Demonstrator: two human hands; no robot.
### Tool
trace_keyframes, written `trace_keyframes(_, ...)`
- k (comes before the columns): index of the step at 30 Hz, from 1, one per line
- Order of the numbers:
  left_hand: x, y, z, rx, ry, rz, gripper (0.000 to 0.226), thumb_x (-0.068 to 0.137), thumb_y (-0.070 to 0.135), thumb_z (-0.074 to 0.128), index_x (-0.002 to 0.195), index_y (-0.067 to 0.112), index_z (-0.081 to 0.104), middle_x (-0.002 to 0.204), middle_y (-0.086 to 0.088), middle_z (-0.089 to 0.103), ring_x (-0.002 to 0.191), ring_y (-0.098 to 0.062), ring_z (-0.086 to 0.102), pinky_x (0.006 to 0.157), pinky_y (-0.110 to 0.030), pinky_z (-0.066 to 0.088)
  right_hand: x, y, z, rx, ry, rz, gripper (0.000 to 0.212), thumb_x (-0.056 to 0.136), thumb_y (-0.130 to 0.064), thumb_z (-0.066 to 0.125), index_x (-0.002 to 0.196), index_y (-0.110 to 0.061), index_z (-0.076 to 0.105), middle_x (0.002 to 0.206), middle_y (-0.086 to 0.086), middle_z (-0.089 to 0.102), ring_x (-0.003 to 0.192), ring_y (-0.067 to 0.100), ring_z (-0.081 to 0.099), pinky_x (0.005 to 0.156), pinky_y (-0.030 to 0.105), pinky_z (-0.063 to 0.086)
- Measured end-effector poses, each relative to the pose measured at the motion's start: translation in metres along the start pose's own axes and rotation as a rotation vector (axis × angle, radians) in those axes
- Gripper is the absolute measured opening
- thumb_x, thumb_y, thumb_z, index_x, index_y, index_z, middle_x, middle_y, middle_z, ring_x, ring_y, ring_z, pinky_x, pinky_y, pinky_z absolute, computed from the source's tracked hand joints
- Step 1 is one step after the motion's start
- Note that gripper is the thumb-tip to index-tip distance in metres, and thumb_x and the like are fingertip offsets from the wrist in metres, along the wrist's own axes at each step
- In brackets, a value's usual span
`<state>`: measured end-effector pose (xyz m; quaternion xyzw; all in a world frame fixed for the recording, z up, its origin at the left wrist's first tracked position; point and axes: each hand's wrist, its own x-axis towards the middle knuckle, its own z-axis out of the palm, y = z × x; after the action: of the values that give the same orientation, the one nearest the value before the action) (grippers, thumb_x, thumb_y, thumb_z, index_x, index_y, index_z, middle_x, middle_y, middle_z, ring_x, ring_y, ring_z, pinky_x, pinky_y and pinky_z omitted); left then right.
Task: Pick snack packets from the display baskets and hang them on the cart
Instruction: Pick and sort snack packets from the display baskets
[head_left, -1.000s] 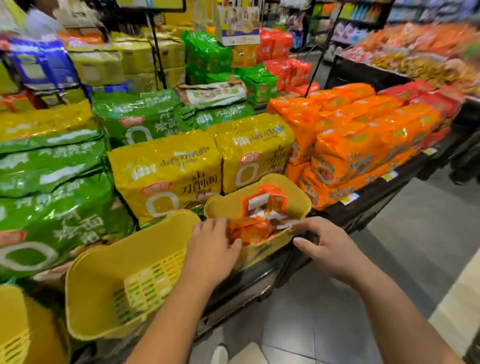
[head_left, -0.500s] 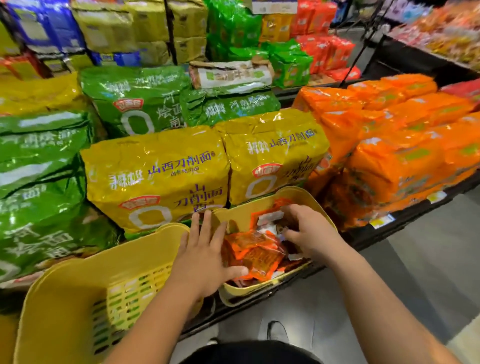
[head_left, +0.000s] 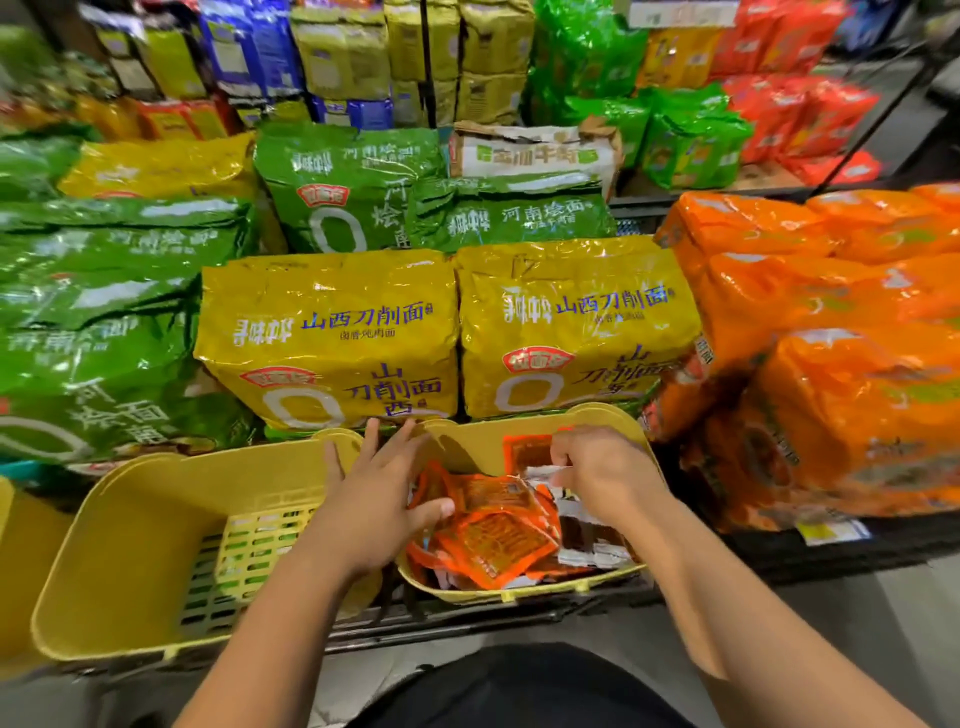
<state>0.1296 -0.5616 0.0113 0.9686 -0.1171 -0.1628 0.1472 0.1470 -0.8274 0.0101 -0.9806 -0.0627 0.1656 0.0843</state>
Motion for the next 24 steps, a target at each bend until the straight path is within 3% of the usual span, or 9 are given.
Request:
trace_keyframes(3, 0.002, 0.022, -0.004, -0.152, 0.104, 0.085, 0.101, 0.077, 0.088, 0.045, 0.157, 0.030, 0.027, 0.168, 0.004, 0.019, 0.156, -0.016, -0.004, 0.123, -0.052, -0.002, -0.007, 0.021, -0.004, 0.465, 0.086, -0.101, 0.020, 0.093, -0.029, 0.071, 0.082, -0.023, 0.055, 0.073, -0.008, 0.052, 0.069, 0.013, 0.052, 0.056, 0.032, 0.036)
trace_keyframes(5, 0.001, 0.044, -0.006, -0.324, 0.126, 0.181, 0.096, 0.077, 0.080, 0.059, 0.155, 0.032, 0.032, 0.158, 0.014, 0.031, 0.149, -0.003, 0.013, 0.123, -0.035, 0.014, -0.012, 0.030, -0.007, 0.764, 0.113, -0.194, 0.021, 0.086, -0.020, 0.077, 0.080, -0.030, 0.059, 0.066, -0.013, 0.053, 0.057, 0.004, 0.047, 0.055, 0.027, 0.037)
trace_keyframes(7, 0.002, 0.064, -0.004, -0.466, 0.145, 0.236, 0.075, 0.084, 0.051, 0.077, 0.149, 0.037, 0.042, 0.142, 0.025, 0.045, 0.134, 0.006, 0.038, 0.108, -0.020, 0.033, -0.018, 0.025, -0.020, 1.000, 0.105, -0.300, 0.024, 0.084, -0.016, 0.078, 0.078, -0.035, 0.064, 0.065, -0.014, 0.054, 0.058, 0.003, 0.046, 0.055, 0.026, 0.038)
trace_keyframes(10, 0.009, 0.072, 0.002, -0.656, 0.190, 0.233, 0.035, 0.089, 0.028, 0.078, 0.118, 0.041, 0.064, 0.102, 0.023, 0.072, 0.097, 0.005, 0.065, 0.080, -0.021, 0.047, -0.019, 0.015, -0.029, 1.241, 0.108, -0.258, 0.031, 0.088, -0.008, 0.075, 0.073, -0.034, 0.070, 0.068, -0.011, 0.060, 0.067, 0.010, 0.055, 0.057, 0.027, 0.046)
trace_keyframes(13, 0.011, 0.053, 0.001, -0.816, 0.282, 0.105, 0.017, 0.083, 0.042, 0.071, 0.099, 0.042, 0.067, 0.092, 0.015, 0.072, 0.086, -0.006, 0.066, 0.077, -0.036, 0.052, -0.019, 0.026, -0.021, 1.112, 0.171, -0.041, 0.013, 0.087, -0.036, 0.075, 0.077, -0.030, 0.068, 0.071, -0.010, 0.062, 0.076, 0.016, 0.059, 0.067, 0.036, 0.046)
trace_keyframes(15, 0.010, 0.037, -0.003, -1.036, 0.330, 0.028, 0.023, 0.084, 0.042, 0.072, 0.106, 0.036, 0.067, 0.100, 0.004, 0.074, 0.091, -0.018, 0.069, 0.085, -0.051, 0.056, -0.021, 0.029, -0.015, 0.698, -0.017, 0.073, 0.029, 0.088, -0.052, 0.068, 0.087, -0.023, 0.070, 0.080, -0.008, 0.067, 0.081, 0.017, 0.062, 0.074, 0.035, 0.048)
trace_keyframes(18, 0.009, 0.023, -0.010, -1.279, 0.360, -0.054, 0.027, 0.090, 0.020, 0.073, 0.116, 0.022, 0.064, 0.112, -0.008, 0.075, 0.100, -0.029, 0.071, 0.087, -0.062, 0.056, -0.026, 0.010, 0.001, 0.027, -0.363, 0.107, 0.056, 0.092, -0.063, 0.056, 0.120, -0.015, 0.067, 0.117, 0.007, 0.069, 0.106, 0.026, 0.064, 0.089, 0.037, 0.053)
trace_keyframes(21, 0.006, 0.018, -0.013, -1.316, 0.341, -0.041, 0.047, 0.075, 0.018, 0.086, 0.114, 0.020, 0.060, 0.112, -0.014, 0.074, 0.095, -0.029, 0.073, 0.081, -0.053, 0.059, -0.022, -0.008, 0.016, 0.007, -0.477, 0.234, 0.093, 0.086, -0.065, 0.064, 0.154, -0.011, 0.032, 0.148, 0.014, 0.049, 0.130, 0.034, 0.052, 0.102, 0.042, 0.049)
trace_keyframes(24, 0.004, 0.011, -0.009, -1.268, 0.238, -0.006, 0.052, 0.075, 0.015, 0.082, 0.122, 0.017, 0.060, 0.112, -0.007, 0.076, 0.098, -0.023, 0.072, 0.082, -0.047, 0.059, -0.018, -0.012, 0.013, 0.025, -0.505, 0.289, 0.095, 0.084, -0.048, 0.071, 0.155, -0.007, 0.021, 0.144, 0.017, 0.049, 0.126, 0.035, 0.054, 0.096, 0.038, 0.050)
